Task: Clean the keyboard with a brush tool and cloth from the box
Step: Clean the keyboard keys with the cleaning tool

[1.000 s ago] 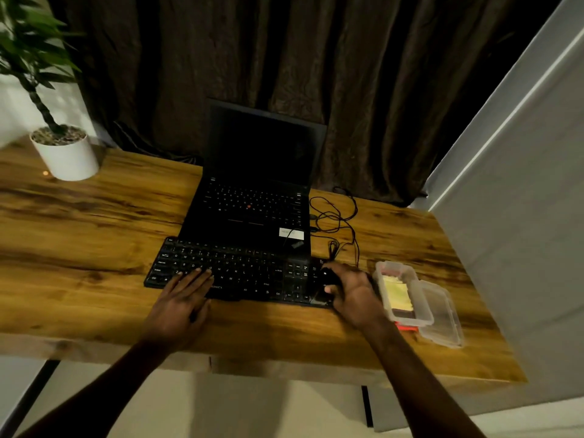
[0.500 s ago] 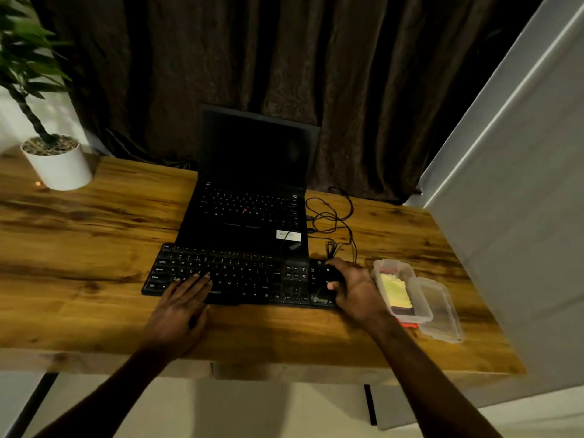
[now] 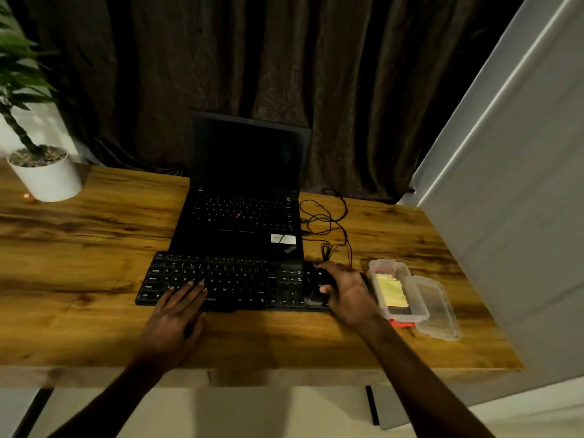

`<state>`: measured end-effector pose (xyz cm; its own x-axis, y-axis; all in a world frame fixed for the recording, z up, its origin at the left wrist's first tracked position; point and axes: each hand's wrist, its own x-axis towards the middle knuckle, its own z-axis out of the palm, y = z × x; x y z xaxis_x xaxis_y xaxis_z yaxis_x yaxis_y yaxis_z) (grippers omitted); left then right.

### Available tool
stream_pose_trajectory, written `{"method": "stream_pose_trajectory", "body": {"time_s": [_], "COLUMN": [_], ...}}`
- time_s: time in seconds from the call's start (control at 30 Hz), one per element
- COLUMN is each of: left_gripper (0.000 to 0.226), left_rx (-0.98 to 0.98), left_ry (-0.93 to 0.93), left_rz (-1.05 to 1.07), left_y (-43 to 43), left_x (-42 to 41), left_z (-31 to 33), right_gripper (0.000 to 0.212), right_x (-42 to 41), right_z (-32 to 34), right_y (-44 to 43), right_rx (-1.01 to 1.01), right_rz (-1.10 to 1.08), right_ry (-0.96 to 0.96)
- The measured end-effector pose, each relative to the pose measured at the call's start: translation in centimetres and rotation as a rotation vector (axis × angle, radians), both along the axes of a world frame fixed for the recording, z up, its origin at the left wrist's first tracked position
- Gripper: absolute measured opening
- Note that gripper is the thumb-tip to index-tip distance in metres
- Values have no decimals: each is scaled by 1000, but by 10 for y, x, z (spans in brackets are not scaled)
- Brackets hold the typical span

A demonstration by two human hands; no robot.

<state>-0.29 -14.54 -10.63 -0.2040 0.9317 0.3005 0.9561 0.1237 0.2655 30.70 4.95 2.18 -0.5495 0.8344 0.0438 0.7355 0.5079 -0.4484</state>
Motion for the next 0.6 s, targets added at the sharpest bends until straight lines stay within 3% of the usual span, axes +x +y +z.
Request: {"method": "stream_pose_trajectory", "body": {"time_s": [0.2,0.6], "left_gripper": [65,58], "left_rx": [21,67], "left_ry": [10,30], "left_rz": [-2,-6], "left_y": [0,2], "left_x": [1,2], "left_z": [0,-4], "right_gripper": [53,61], "right_x": [10,13], "right_z": [4,0], "right_y": [13,-1], "right_rx": [28,18], "right_rz": [-112,-41], "right_ry": [7,-59]}}
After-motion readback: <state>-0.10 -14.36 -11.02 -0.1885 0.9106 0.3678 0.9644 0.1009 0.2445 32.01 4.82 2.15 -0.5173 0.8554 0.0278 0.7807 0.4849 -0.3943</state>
